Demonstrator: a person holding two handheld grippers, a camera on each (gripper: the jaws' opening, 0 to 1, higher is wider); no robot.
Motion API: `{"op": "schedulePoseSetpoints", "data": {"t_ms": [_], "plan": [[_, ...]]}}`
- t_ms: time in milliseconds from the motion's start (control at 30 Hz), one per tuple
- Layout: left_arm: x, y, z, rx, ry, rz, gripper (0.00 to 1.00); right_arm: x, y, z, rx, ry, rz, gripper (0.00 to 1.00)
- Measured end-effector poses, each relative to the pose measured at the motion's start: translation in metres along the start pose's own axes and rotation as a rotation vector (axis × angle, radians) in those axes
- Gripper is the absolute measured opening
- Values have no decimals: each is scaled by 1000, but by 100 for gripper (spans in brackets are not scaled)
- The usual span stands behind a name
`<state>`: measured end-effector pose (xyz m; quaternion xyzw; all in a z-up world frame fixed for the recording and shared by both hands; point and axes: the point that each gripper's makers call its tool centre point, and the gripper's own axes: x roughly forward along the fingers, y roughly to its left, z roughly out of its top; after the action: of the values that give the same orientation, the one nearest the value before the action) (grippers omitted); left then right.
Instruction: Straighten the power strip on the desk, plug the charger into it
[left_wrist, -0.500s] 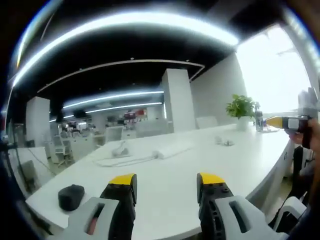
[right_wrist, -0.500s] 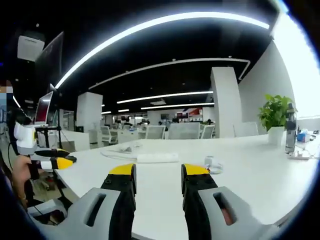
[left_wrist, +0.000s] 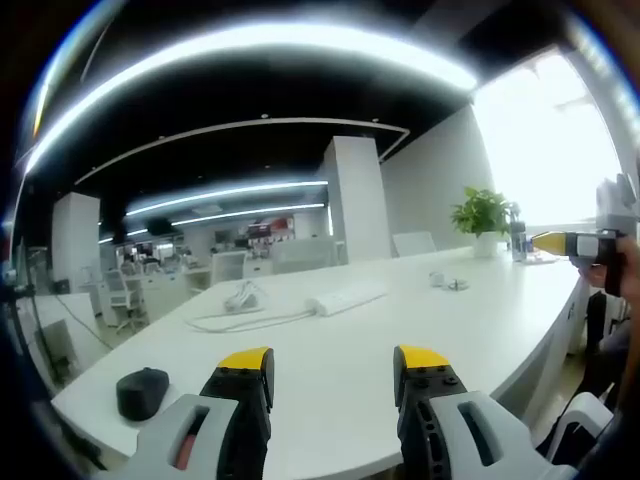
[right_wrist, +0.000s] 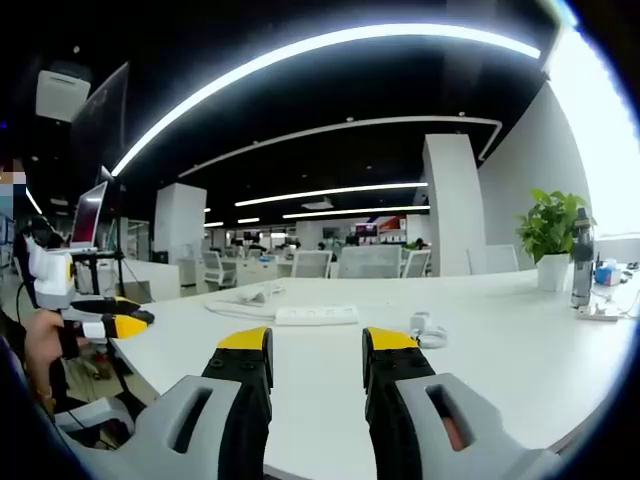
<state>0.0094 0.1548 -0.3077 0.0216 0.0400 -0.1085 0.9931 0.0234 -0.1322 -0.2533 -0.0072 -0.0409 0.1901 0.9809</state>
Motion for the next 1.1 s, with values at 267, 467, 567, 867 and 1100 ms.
{"op": "schedulePoseSetpoints", "data": {"t_ms": [267,467,567,867,1100], "plan": [[1,0,-1,-1,3,-1,50,1,1,-1,-1,4,3,35],[2,2,-4,-3,13,1,50,3,2,-4,-3,14,10,35],[2,3,-6,-5,16,4,50,3,2,-5,-6,18,8,35],[5,7,-10,-19,22,11,49,5,-2,-10,-8,33,-2,35],[11,10,-13,-21,30,4,49,9,-4,-15,-17,53,-13,35]]}}
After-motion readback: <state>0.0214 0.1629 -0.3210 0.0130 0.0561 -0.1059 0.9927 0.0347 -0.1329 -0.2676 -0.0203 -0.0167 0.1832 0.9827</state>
